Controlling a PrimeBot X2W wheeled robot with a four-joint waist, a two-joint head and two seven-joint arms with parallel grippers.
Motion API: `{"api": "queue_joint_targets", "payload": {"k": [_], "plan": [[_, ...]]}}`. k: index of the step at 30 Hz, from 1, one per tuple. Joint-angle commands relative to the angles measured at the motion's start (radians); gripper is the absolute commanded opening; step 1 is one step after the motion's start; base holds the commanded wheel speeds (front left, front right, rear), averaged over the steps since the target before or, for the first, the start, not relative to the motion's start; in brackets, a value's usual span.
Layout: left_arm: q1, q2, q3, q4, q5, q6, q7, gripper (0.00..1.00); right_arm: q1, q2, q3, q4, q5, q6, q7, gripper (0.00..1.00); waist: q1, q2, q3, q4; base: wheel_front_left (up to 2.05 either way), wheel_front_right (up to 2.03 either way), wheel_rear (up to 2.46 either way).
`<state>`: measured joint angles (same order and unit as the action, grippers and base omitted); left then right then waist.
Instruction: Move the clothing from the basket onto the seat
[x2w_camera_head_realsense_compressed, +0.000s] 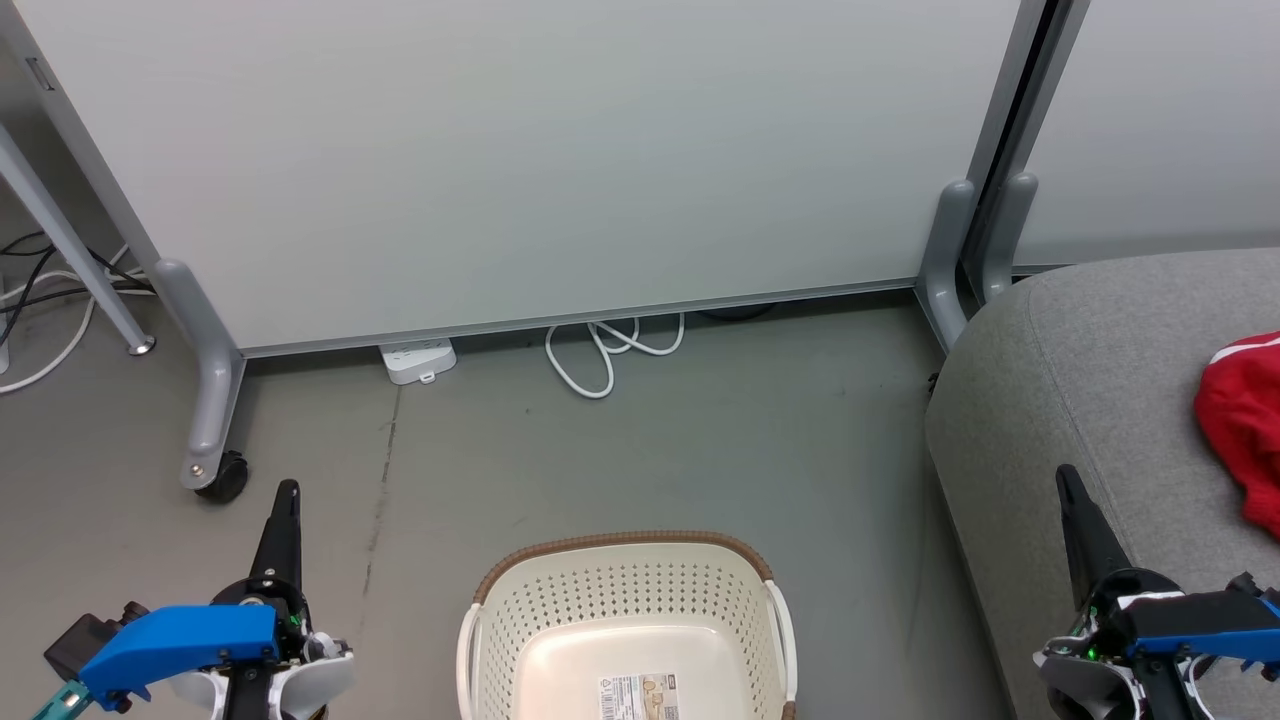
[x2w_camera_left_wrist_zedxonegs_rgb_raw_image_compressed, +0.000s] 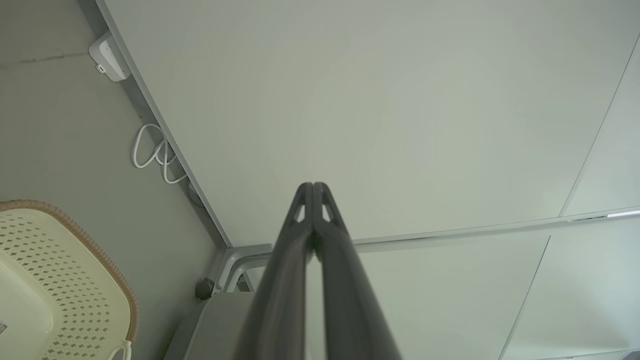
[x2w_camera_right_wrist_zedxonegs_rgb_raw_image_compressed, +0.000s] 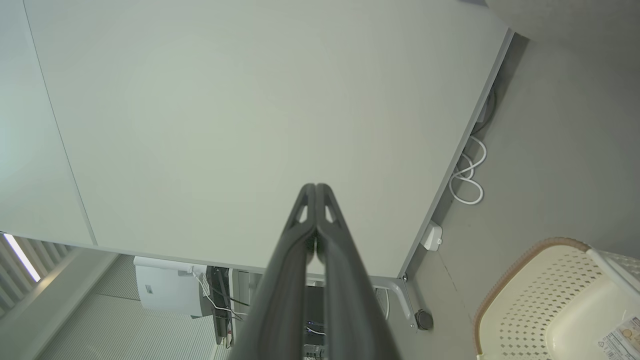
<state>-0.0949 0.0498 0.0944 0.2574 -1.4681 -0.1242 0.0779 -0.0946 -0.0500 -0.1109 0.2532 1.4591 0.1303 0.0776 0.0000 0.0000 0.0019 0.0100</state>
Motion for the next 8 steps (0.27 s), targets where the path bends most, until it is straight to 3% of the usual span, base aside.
{"api": "queue_joint_targets", "payload": {"k": [1, 8], "plan": [[-0.016, 0.001, 0.009, -0.008, -0.021, -0.009, 0.007, 0.0, -0.012, -0.001, -0.002, -0.006, 0.023, 0.001, 0.008, 0.0, 0.0, 0.0, 0.0, -0.001, 0.0, 0.0, 0.0], [-0.018, 0.001, 0.014, -0.011, -0.071, -0.01, 0.02, 0.0, -0.015, -0.001, -0.003, -0.008, 0.076, 0.001, 0.02, 0.0, 0.0, 0.0, 0.0, -0.004, 0.0, 0.0, 0.0]]}}
